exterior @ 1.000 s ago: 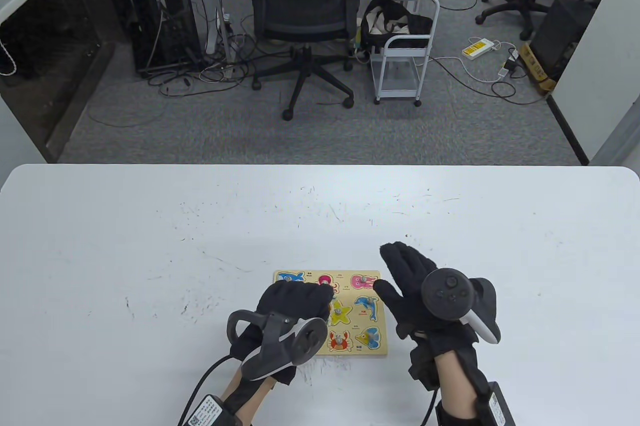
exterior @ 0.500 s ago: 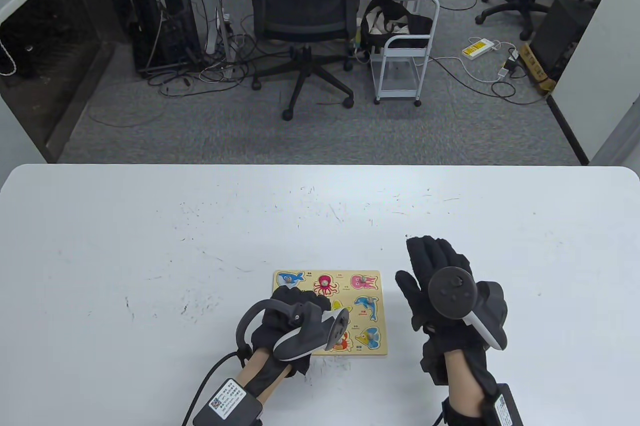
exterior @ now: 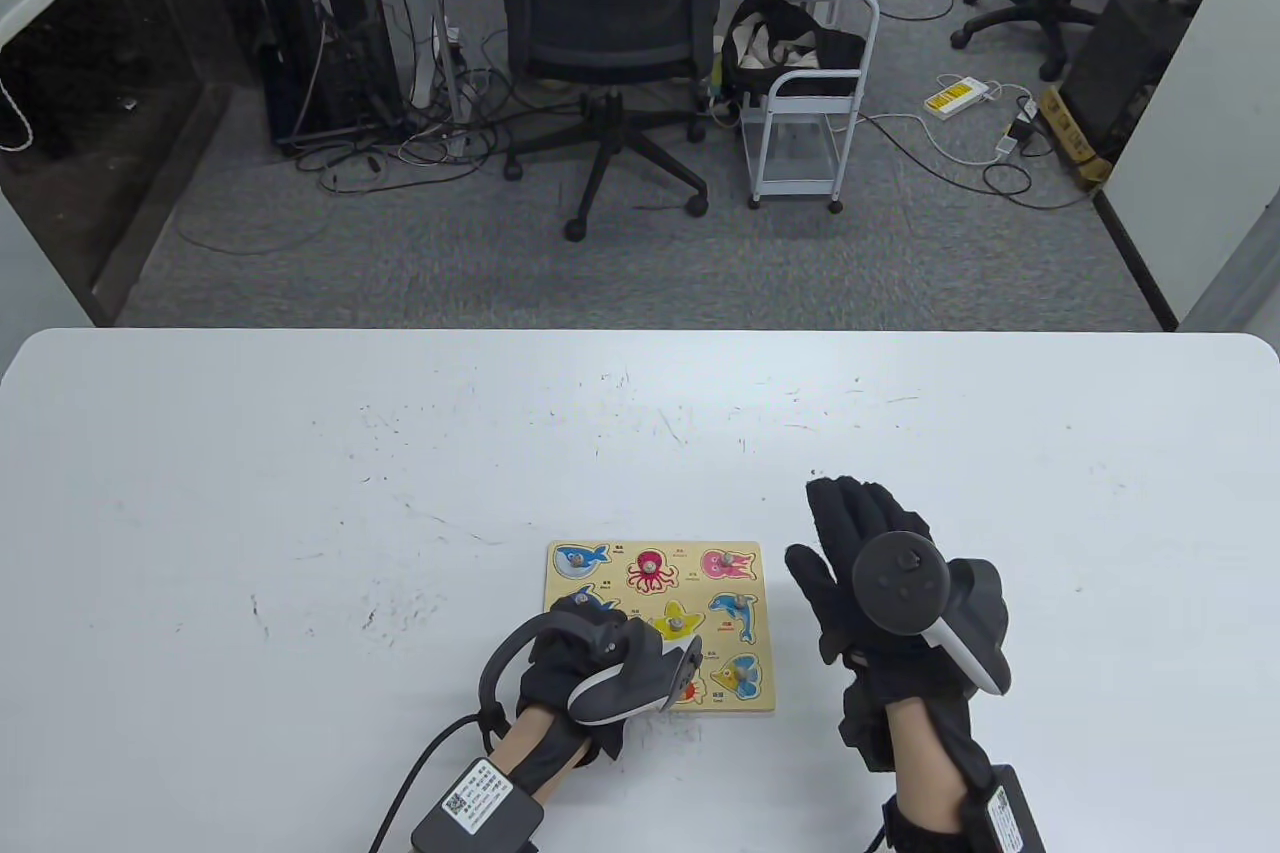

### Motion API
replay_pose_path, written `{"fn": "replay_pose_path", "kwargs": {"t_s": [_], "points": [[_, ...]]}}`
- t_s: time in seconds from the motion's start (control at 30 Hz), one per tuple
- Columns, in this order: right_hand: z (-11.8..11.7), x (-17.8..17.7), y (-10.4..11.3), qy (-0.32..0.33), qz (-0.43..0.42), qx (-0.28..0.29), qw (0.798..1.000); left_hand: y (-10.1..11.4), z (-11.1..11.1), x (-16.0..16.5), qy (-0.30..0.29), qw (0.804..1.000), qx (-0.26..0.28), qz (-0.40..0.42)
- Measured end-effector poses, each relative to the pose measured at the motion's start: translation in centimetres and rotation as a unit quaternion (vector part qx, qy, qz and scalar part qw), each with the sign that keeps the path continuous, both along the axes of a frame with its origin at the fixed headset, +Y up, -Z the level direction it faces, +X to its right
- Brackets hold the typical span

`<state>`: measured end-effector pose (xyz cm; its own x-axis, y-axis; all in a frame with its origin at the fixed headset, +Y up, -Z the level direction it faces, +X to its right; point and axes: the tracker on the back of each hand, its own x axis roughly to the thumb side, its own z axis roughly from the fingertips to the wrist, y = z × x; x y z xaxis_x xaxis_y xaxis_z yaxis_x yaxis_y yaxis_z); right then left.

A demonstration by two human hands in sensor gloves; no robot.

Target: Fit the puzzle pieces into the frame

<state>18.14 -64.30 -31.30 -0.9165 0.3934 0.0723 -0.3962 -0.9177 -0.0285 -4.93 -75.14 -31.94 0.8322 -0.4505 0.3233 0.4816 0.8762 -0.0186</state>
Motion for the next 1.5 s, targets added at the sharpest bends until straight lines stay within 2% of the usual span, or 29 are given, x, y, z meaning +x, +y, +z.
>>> {"fn": "replay_pose_path", "kwargs": {"t_s": [0.73,0.83,0.93,1.03,1.27,1.5], "points": [[-0.2,-0.3,-0.3,0.009,0.004,-0.012,1.000,-0.2,0.2,0.4,0.004,1.000,0.009,-0.029],[-0.3,-0.3,-0.3,0.009,0.005,-0.014,1.000,0.1,0.2,0.2,0.007,1.000,-0.005,-0.025],[-0.3,-0.2,-0.3,0.007,0.002,-0.017,1.000,1.2,-0.1,-0.6,0.019,1.000,-0.005,0.014],[-0.3,0.0,-0.2,0.004,-0.004,-0.016,1.000,3.1,-0.6,-2.2,0.045,0.996,0.006,0.075],[-0.4,0.0,-0.4,-0.002,0.002,-0.020,1.000,7.2,-0.7,-6.6,0.086,0.970,0.075,0.214],[-0.7,-0.4,-0.8,-0.007,0.019,-0.028,0.999,8.4,-0.3,-9.7,0.092,0.946,0.132,0.283]]}}
